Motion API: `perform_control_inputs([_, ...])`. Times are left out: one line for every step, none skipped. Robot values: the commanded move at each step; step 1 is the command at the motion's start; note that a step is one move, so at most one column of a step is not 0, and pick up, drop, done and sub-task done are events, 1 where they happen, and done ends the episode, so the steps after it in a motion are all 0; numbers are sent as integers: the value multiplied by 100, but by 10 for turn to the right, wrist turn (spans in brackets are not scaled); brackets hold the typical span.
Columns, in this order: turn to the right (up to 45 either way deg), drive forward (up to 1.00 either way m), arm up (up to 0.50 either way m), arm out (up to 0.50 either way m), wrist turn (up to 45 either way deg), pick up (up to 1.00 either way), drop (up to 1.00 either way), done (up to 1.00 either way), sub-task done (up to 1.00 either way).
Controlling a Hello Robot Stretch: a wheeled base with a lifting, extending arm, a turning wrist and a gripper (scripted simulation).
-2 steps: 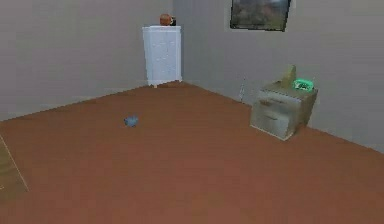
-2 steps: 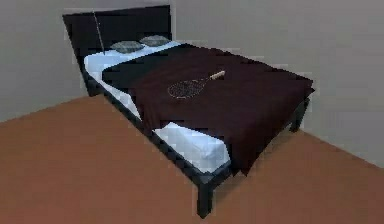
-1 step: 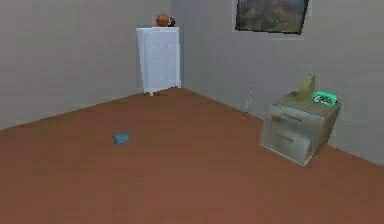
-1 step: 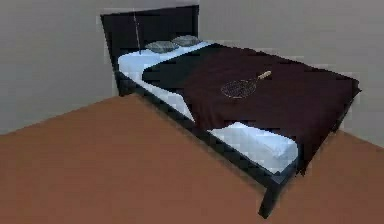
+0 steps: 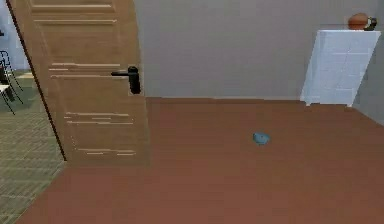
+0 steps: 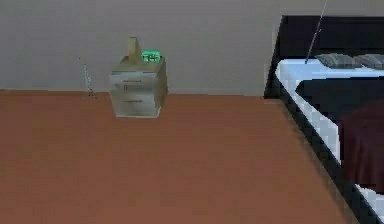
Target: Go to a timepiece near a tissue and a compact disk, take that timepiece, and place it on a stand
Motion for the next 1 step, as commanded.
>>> perform_control_inputs([-450, 0, 0, 0, 0, 0, 0, 0, 0])
